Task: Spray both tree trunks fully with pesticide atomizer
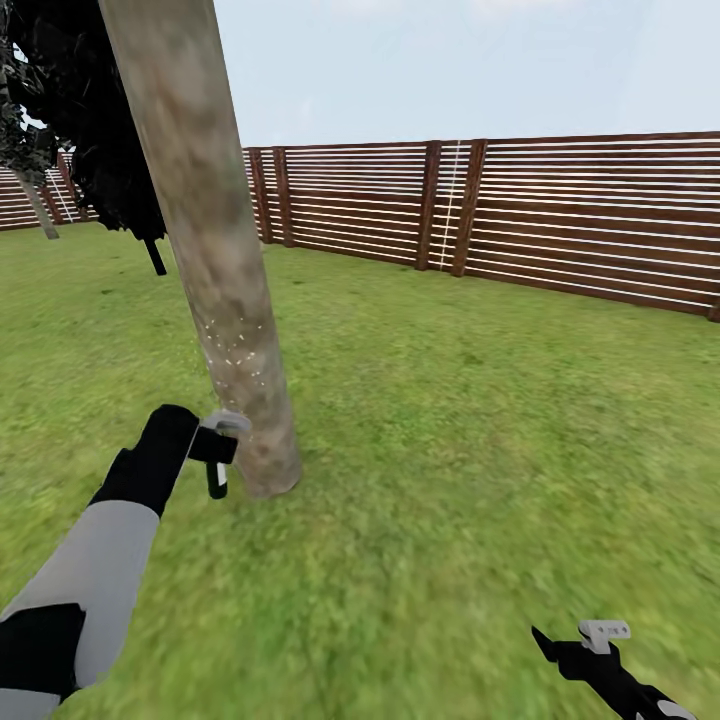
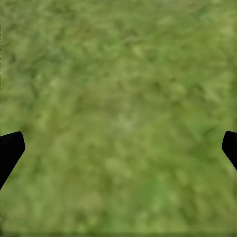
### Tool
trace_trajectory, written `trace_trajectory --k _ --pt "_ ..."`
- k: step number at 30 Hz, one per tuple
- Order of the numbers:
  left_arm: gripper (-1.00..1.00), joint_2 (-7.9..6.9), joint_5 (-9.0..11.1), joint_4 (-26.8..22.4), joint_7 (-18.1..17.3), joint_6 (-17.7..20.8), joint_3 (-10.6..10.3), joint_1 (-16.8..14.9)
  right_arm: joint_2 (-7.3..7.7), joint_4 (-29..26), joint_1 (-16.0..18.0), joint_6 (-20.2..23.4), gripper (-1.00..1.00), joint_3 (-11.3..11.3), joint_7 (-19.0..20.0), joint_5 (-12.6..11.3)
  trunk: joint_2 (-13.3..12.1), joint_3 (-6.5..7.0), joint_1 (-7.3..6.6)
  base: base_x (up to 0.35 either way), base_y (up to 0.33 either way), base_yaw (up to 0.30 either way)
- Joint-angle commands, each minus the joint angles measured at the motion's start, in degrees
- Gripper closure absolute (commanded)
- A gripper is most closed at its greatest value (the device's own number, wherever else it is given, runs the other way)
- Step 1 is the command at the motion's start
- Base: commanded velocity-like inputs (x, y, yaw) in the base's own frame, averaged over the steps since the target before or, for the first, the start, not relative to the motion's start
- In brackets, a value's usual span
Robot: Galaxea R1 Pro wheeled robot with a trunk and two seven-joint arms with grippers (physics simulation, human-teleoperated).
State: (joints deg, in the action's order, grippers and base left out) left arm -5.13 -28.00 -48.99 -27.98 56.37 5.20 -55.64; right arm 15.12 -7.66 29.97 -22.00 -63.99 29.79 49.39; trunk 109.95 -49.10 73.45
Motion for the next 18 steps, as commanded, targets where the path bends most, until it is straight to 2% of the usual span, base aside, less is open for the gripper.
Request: trace_trajectory --k 1,4,6,9,11,18 --pt "1.0 0.36 0.04 -0.03 -0.15 -0.27 -0.03 0.41 0.0 0.01 0.0 -0.01 -1.0 0.0 0.0 -0.02 0.0 0.0 0.0 0.0 0.0 0.0" --pt "1.0 0.69 0.05 -0.92 0.02 -0.26 -0.11 -0.08 0.0 0.0 0.0 -0.03 -1.0 0.0 0.0 -0.05 0.0 0.0 0.0 0.0 0.0 0.0" --pt "1.0 1.13 0.15 -3.95 0.18 0.21 -0.18 -1.31 0.01 -0.06 0.0 -0.05 -1.0 -0.07 0.0 -0.07 0.0 0.0 0.0 0.0 0.0 0.0" --pt "1.0 1.98 0.29 -5.88 0.27 0.85 -0.19 -5.81 0.03 -0.08 0.0 -0.05 -1.0 -0.08 0.0 -0.08 0.0 0.0 0.0 0.0 0.0 0.0" --pt "1.0 2.21 0.31 -6.1 0.29 1.41 -0.2 -10.36 0.05 -0.08 0.0 -0.05 -1.0 -0.09 0.0 -0.09 0.0 0.0 0.0 0.0 0.0 0.0" --pt "1.0 2.4 0.31 -5.78 0.29 2.01 -0.18 -18.03 0.03 -0.08 0.0 -0.06 -1.0 -0.09 0.0 -0.09 0.0 0.0 0.0 0.0 0.0 0.0"
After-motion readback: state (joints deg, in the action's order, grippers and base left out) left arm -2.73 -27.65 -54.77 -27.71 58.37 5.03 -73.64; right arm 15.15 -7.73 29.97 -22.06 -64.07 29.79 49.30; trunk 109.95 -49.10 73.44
